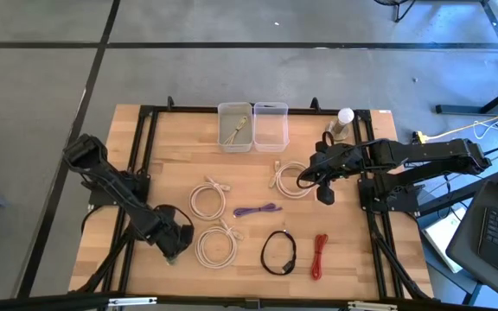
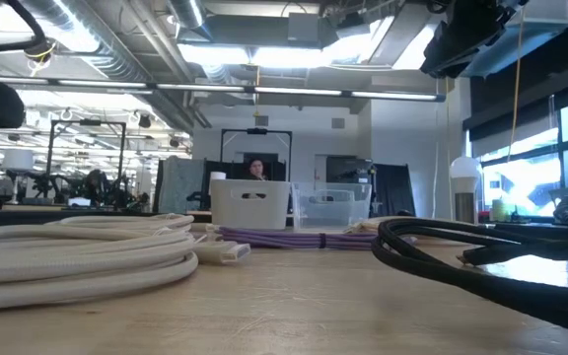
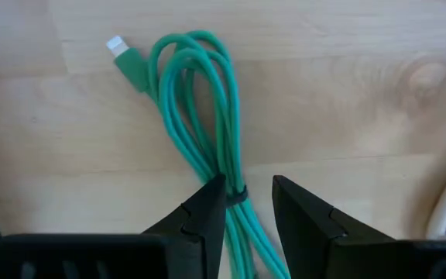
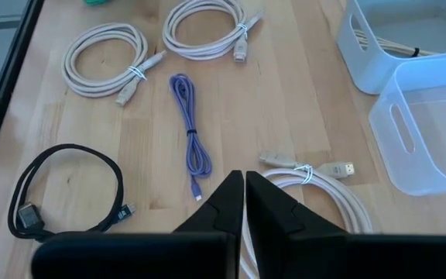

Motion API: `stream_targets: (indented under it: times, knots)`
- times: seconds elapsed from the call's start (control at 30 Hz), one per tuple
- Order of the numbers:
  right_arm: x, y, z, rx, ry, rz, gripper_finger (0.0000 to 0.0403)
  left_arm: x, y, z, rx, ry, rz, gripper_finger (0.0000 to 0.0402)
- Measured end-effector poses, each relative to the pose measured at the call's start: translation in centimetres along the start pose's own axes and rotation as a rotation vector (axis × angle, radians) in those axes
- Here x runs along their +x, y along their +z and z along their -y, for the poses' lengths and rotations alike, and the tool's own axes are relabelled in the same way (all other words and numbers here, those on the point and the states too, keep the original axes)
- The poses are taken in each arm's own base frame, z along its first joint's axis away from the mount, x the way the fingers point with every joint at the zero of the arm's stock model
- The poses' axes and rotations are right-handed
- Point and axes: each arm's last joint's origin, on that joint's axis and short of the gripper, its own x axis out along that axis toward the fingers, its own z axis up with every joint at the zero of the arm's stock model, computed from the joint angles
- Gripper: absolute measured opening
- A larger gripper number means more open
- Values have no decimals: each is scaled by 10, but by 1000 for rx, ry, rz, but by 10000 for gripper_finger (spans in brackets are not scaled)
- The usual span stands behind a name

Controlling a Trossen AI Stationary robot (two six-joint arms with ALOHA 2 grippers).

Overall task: Pick and place USB-C Cables
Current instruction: Put the green charger cable into the gray bin

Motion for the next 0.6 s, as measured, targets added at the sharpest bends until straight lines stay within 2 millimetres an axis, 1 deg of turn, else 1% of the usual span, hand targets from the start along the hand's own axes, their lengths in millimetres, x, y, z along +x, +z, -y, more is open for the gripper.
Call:
stream_targets:
  times: [0.23,0.43,0.6]
  knots:
    - [0,0,0,2,0,0,21,0,0,0,1,7,-9,102]
    - [0,0,0,2,0,0,21,-2,-3,-2,2,72,-91,102]
    - [0,0,0,3,0,1,21,-2,-3,0,-14,33,-51,102]
